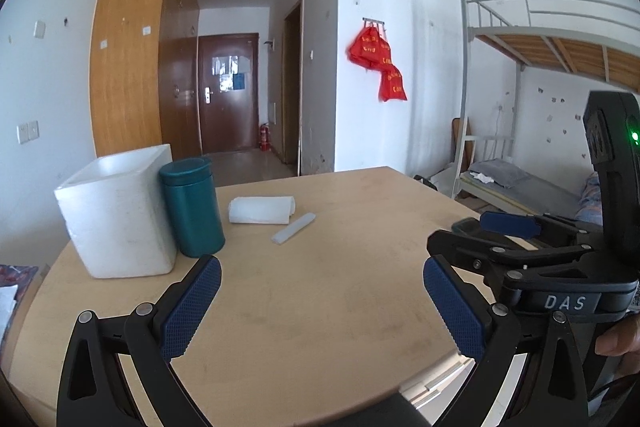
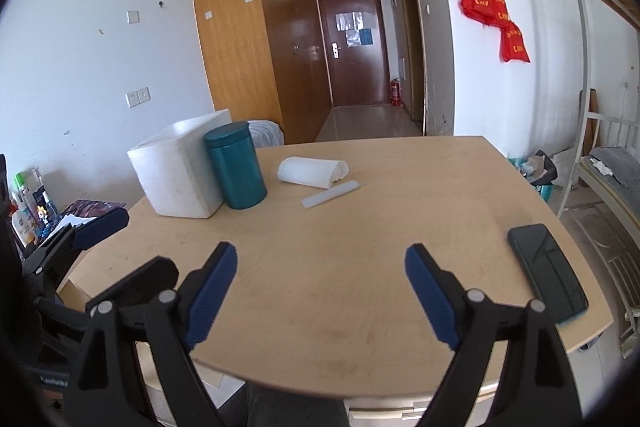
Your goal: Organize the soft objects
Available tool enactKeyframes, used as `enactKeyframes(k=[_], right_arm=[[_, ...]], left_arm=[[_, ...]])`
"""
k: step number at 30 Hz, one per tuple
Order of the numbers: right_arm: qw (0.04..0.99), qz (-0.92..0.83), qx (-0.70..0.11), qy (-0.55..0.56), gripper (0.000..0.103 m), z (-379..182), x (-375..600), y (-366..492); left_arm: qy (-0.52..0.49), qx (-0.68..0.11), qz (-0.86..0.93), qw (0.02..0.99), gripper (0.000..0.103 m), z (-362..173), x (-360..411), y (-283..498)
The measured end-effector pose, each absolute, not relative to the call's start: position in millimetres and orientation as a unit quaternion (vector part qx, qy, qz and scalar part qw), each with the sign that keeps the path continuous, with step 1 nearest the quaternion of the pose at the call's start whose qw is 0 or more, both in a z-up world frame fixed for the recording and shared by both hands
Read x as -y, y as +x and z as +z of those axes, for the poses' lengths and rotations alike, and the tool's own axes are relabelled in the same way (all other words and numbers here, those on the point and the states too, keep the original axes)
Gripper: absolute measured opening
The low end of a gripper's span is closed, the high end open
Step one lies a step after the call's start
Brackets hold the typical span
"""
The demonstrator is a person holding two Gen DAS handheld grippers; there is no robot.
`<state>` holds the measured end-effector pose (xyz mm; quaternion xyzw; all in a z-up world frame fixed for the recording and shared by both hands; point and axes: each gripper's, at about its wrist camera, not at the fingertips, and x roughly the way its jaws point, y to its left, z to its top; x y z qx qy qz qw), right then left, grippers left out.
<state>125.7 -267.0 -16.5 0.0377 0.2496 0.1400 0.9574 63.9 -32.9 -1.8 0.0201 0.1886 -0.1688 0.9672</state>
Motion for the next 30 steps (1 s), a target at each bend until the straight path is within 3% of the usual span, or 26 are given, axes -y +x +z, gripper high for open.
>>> enactKeyframes(k=[30], right_arm=[[0.925, 0.168, -0.340, 0.018, 0.089, -19.1, 288.0, 298.9]], left_arm=[[0.000, -0.315, -0.184, 0.931, 0.101, -43.5, 49.2, 261.6]])
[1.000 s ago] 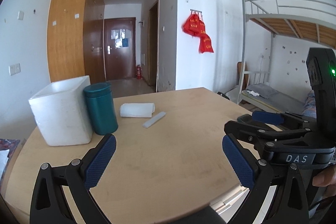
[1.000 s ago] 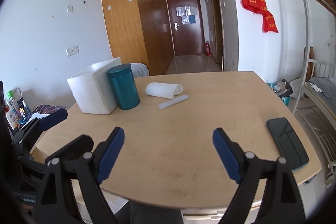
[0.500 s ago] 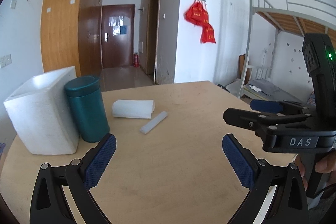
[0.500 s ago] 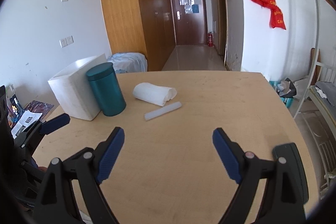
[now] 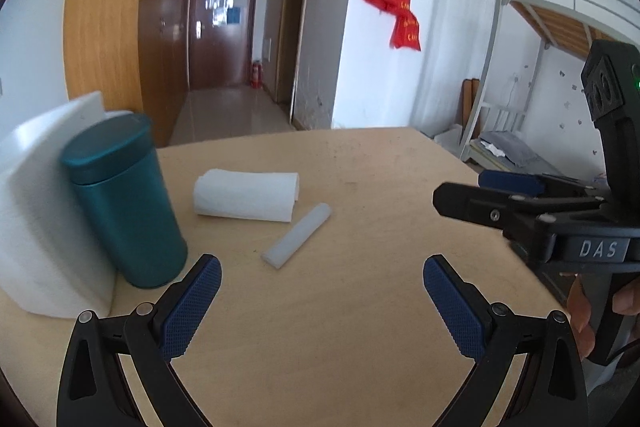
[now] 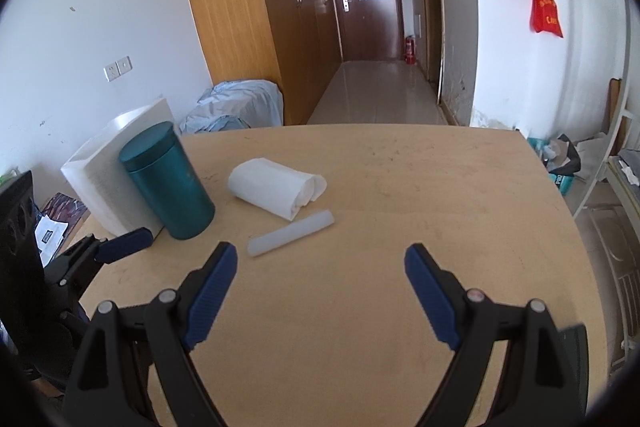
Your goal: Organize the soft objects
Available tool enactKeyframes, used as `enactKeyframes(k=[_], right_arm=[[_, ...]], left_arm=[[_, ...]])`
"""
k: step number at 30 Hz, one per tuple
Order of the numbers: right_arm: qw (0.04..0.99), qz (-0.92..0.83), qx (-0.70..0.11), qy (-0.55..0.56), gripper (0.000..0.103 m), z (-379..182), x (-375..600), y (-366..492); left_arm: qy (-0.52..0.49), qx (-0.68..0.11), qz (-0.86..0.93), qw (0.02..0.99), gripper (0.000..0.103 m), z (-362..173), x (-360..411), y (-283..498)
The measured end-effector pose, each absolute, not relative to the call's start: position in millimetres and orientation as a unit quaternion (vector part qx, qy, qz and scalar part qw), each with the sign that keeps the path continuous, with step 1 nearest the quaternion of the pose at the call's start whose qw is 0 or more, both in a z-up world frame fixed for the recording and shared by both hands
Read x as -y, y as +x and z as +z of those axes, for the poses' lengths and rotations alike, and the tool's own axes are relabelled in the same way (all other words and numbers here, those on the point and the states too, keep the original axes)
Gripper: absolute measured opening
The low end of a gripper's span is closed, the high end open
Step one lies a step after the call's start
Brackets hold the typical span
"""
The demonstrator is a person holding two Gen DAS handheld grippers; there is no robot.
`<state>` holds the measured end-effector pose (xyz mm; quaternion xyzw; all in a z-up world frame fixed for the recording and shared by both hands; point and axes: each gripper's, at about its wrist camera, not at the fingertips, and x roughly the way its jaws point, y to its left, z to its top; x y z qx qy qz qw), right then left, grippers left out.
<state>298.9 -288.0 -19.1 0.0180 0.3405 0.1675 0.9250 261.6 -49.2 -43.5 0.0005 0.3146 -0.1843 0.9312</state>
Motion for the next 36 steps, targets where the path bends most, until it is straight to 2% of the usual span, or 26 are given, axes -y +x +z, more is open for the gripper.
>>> enactKeyframes(k=[11, 16, 24, 31, 33, 36], right_arm=[[0.903, 0.181, -0.389, -0.008, 0.083, -34.1, 278.0, 369.6], [0.895, 0.194, -0.402, -0.016, 0.082, -37.0, 268.5, 398.5], [0.869, 0.240, -0.432, -0.027, 0.074, -60.3, 249.9, 431.5], [0.857, 0.268, -0.439, -0.028, 0.074, -67.1, 248.0, 445.9], [0.855, 0.270, -0.443, -0.022, 0.074, -69.0, 250.6, 447.7], [0.855, 0.271, -0.441, -0.019, 0.074, -69.4, 252.3, 447.6]], left_arm=[[0.020, -0.367, -0.173, 0.914, 0.092, -73.3, 59.4, 329.5], [0.020, -0.389, -0.181, 0.903, 0.091, -87.8, 56.6, 352.1], [0.029, -0.405, -0.180, 0.896, 0.087, -103.3, 54.1, 368.1], [0.019, -0.419, -0.200, 0.885, 0.082, -110.6, 50.5, 374.1], [0.024, -0.422, -0.201, 0.884, 0.073, -111.8, 53.1, 374.7], [0.036, -0.427, -0.201, 0.881, 0.067, -114.5, 57.9, 375.4]])
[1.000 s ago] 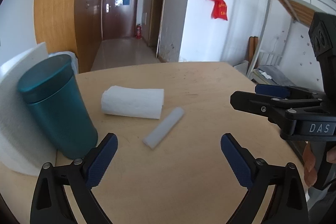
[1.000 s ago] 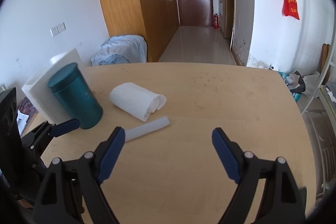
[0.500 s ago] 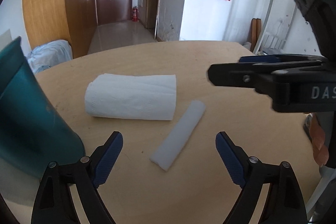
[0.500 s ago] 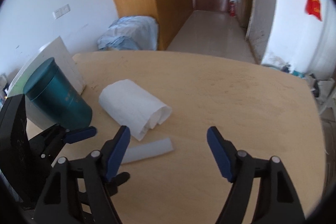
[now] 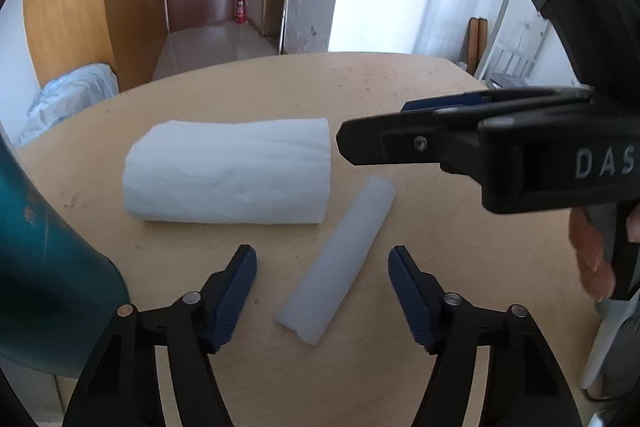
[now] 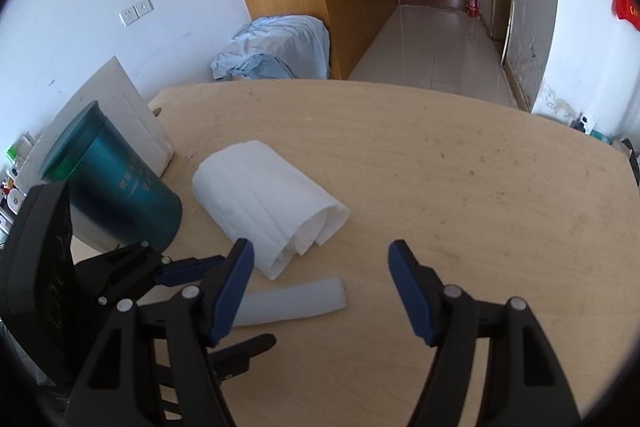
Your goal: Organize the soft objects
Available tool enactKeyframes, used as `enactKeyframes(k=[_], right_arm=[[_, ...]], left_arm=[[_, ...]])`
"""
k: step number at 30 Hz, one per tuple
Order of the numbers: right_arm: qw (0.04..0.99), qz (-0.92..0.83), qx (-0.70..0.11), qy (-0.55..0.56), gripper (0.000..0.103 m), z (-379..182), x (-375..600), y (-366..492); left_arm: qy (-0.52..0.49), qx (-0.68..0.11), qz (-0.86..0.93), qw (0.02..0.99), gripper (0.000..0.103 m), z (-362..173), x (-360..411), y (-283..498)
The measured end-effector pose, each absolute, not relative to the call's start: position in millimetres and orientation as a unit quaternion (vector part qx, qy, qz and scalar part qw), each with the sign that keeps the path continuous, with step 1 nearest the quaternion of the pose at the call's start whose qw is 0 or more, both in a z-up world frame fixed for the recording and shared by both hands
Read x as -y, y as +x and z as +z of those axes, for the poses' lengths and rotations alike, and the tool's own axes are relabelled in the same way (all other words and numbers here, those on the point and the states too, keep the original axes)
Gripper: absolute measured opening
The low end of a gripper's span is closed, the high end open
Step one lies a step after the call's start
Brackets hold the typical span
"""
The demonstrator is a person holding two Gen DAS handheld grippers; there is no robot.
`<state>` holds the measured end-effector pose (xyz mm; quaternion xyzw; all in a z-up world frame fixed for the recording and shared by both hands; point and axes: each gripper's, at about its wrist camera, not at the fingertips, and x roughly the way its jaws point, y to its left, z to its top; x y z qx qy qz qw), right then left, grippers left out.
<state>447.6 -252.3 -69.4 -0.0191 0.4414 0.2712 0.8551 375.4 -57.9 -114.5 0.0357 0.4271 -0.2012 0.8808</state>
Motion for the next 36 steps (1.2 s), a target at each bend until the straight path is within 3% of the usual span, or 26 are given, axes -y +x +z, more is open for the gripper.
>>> enactKeyframes(k=[9, 17, 36], right_arm=[[0.858, 0.272, -0.436, -0.013, 0.074, -68.0, 254.7, 447.6], [0.857, 0.272, -0.437, -0.018, 0.074, -67.8, 251.1, 448.7], [0.853, 0.282, -0.437, -0.041, 0.074, -76.0, 227.8, 453.9]], left_arm=[[0.056, -0.422, -0.198, 0.883, 0.030, -111.3, 65.4, 371.0], [0.055, -0.421, -0.196, 0.884, 0.017, -108.0, 71.8, 372.7], [0.055, -0.397, -0.178, 0.899, 0.016, -85.1, 41.3, 344.3]])
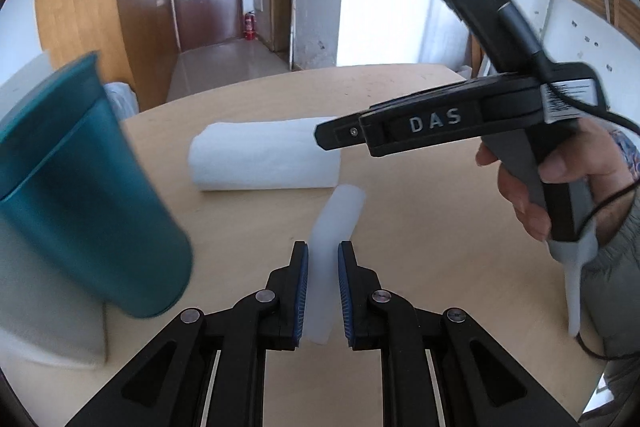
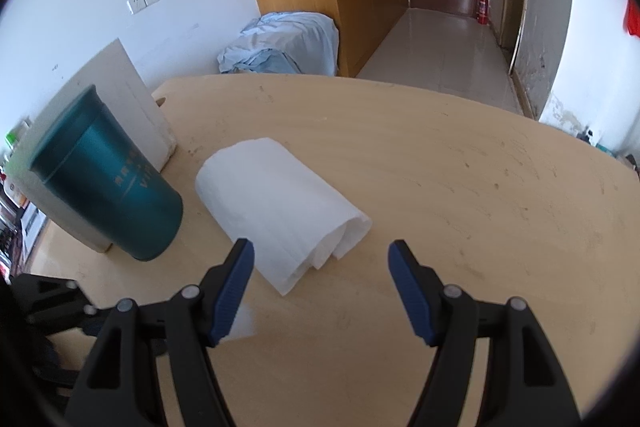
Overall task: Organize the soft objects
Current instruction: 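Grasp the white foam stick with the left tool while the right tool grasps the paper towel roll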
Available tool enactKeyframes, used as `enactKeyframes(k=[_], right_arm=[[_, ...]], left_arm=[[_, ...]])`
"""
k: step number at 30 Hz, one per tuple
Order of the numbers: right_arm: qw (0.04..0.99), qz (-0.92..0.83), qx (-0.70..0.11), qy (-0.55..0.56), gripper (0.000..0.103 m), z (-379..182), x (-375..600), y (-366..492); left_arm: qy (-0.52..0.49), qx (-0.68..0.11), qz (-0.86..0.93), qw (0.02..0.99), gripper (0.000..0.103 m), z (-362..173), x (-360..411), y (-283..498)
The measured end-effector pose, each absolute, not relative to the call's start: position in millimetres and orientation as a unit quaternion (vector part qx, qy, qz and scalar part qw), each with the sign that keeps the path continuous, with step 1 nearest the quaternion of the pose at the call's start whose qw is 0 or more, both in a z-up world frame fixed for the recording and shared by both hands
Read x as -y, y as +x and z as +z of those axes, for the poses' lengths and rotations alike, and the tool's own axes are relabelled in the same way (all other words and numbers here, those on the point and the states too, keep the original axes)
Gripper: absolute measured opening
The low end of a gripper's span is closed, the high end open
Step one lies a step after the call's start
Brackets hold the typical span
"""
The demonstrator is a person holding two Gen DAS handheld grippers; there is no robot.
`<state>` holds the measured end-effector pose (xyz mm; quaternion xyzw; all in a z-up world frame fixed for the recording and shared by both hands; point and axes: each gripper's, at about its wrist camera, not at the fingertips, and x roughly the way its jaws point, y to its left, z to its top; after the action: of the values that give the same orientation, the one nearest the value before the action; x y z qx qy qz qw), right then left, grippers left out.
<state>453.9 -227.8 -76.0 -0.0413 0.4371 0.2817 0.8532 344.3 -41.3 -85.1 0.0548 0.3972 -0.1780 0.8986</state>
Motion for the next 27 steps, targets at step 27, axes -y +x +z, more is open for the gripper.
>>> enactKeyframes(k=[27], right_arm=[[0.847, 0.266, -0.429, -0.164, 0.074, -96.2, 172.5, 461.9]], left_arm=[[-0.007, -0.364, -0.067, 0.929, 0.016, -61.0, 6.7, 317.9]])
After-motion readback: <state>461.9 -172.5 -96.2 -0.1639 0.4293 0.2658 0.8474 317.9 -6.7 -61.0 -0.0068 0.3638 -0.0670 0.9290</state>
